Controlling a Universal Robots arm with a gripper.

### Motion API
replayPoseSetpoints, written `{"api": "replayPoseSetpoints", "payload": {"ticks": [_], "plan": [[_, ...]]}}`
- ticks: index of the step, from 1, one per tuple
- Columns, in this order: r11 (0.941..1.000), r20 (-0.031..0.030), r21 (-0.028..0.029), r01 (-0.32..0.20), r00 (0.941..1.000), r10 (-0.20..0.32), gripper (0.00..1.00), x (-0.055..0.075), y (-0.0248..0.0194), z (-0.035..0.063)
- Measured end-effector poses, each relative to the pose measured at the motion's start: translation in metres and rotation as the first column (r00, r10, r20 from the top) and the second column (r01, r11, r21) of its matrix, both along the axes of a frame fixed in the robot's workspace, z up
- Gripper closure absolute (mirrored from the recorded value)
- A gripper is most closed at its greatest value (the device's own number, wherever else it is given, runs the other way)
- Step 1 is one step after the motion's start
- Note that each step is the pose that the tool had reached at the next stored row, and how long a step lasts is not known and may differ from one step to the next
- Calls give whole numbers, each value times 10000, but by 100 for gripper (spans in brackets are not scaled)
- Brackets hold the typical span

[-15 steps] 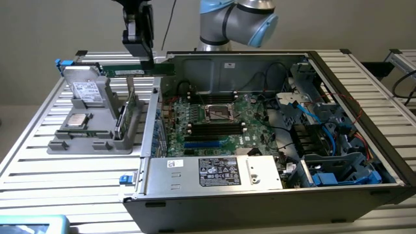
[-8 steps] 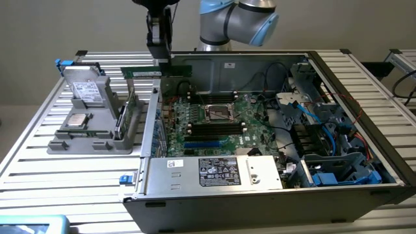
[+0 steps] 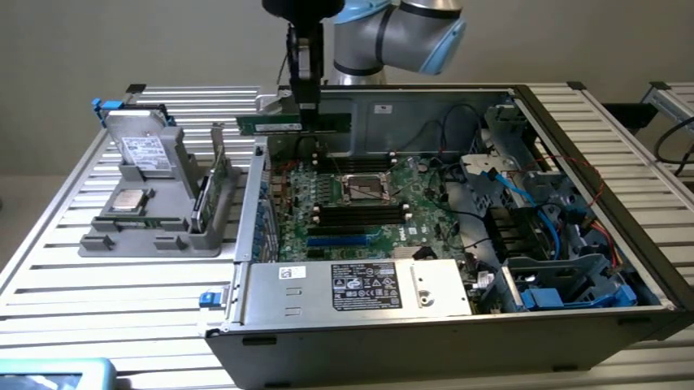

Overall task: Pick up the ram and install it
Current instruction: 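Pick up the ram and move it above insertion slot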

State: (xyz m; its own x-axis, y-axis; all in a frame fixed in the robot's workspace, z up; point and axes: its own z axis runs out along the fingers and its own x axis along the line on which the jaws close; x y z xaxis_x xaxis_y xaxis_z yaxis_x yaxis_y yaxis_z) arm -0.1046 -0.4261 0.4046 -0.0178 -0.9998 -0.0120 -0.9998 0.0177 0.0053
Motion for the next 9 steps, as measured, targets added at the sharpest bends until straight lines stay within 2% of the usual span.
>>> {"api": "replayPoseSetpoints", "payload": {"ticks": [9], "plan": [[10000,1,-15,0,10000,0,87,410,35,-59]]}}
